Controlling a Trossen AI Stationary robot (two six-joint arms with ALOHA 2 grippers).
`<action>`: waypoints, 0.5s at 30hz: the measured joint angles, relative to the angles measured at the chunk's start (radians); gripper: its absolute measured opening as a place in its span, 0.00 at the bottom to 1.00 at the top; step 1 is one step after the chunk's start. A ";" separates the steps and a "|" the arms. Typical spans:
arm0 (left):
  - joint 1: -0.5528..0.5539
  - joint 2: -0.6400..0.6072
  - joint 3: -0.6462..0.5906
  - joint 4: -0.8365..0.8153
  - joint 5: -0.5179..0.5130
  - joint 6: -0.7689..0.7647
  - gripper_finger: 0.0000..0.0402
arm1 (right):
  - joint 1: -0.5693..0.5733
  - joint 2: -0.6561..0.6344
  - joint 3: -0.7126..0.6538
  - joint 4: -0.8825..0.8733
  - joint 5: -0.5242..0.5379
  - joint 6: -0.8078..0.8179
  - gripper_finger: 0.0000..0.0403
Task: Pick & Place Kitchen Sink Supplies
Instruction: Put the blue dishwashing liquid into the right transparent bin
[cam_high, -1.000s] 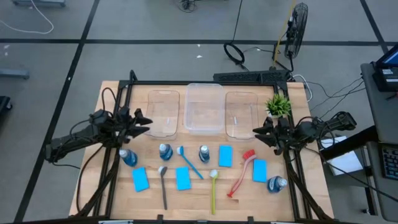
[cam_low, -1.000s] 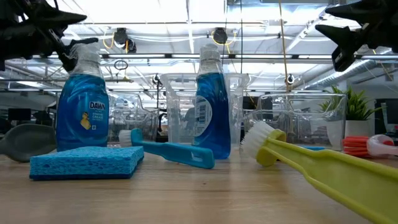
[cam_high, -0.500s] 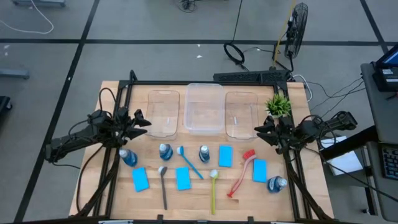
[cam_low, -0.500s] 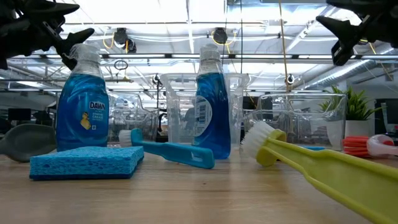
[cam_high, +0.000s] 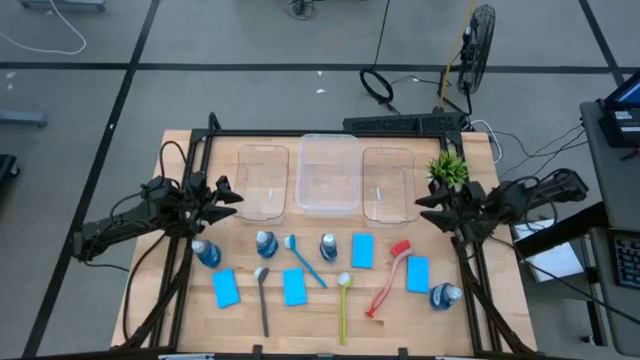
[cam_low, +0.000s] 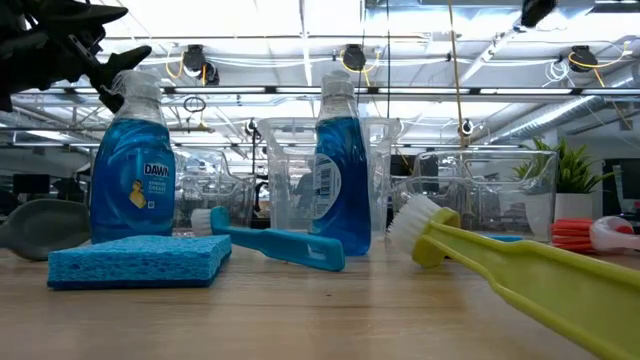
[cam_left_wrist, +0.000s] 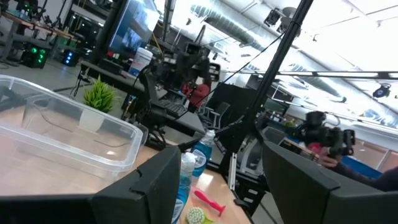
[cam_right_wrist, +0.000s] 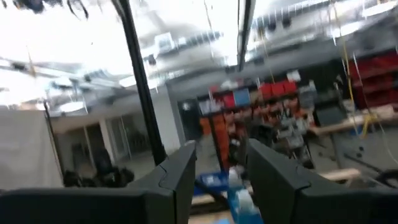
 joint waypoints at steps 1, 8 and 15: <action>0.000 0.000 0.000 0.000 0.000 0.000 0.57 | 0.000 0.026 0.046 -0.063 0.000 0.008 0.32; 0.000 0.000 0.000 0.000 0.000 0.000 0.57 | 0.000 0.203 0.336 -0.500 0.000 0.094 0.32; 0.000 0.000 0.000 -0.001 0.022 0.001 0.57 | 0.000 0.299 0.511 -0.807 -0.028 0.253 0.32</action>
